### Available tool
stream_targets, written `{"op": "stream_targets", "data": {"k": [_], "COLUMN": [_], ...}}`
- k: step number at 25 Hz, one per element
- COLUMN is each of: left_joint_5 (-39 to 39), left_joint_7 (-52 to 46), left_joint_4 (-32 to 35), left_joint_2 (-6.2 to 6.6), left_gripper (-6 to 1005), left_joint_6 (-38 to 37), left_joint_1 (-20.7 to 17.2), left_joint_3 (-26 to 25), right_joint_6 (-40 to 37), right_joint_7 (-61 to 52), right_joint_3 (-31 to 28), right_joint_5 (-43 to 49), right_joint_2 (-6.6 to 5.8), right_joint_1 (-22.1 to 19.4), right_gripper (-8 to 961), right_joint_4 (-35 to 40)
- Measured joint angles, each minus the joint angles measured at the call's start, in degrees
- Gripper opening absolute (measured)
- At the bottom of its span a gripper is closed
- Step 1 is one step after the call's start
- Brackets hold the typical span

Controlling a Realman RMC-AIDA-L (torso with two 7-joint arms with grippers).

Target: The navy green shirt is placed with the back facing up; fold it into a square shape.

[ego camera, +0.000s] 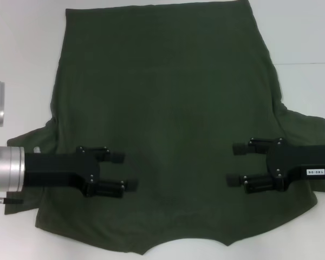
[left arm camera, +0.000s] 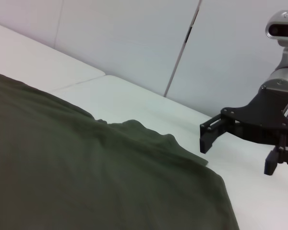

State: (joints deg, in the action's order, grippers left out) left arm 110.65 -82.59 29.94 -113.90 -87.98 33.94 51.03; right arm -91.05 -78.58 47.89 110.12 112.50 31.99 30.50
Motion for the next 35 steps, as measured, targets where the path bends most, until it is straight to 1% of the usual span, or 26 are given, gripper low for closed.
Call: {"op": "stream_targets", "data": {"k": [3, 6, 11, 16, 18, 27, 30, 35], "left_joint_5": [0.14, 0.35, 0.44, 1.58, 3.17, 14.19, 16.95, 19.90], "left_joint_7": [0.00, -0.07, -2.15, -5.96, -7.33, -16.97, -20.73, -26.74], "left_joint_4": [0.09, 0.52, 4.68, 6.47, 6.58, 7.03, 7.78, 9.42], "left_joint_2": [0.06, 0.40, 0.83, 2.45, 2.86, 4.94, 5.34, 5.63], "left_gripper": [903, 903, 902, 902, 902, 901, 901, 901], "left_joint_6": [0.00, 0.00, 0.02, 0.05, 0.03, 0.09, 0.12, 0.93], "left_joint_1": [-0.11, -0.60, -3.08, -4.55, -4.62, -4.67, -4.80, -5.51], "left_joint_3": [-1.14, -2.45, -4.55, -7.62, -9.33, -19.93, -22.63, -24.86], "right_joint_6": [0.00, -0.04, -0.07, -0.09, -0.10, -0.09, -0.09, -0.09], "right_joint_7": [0.00, 0.00, -0.06, -0.09, -0.10, -0.53, -0.69, -0.78], "right_joint_3": [-0.12, -0.23, -0.31, -0.34, -0.34, -0.32, -0.17, -0.05], "right_joint_5": [0.00, 0.00, 0.00, 0.00, -0.04, -0.08, -0.05, -0.01], "right_joint_2": [0.00, -0.01, -0.11, -0.23, -0.26, -0.29, -0.29, -0.27], "right_joint_1": [0.00, 0.00, 0.11, 0.33, 0.40, 1.00, 1.09, 1.49], "right_gripper": [940, 940, 940, 940, 940, 940, 940, 941], "right_joint_4": [0.00, 0.00, 0.00, 0.01, 0.15, 0.62, 0.62, 0.62]}}
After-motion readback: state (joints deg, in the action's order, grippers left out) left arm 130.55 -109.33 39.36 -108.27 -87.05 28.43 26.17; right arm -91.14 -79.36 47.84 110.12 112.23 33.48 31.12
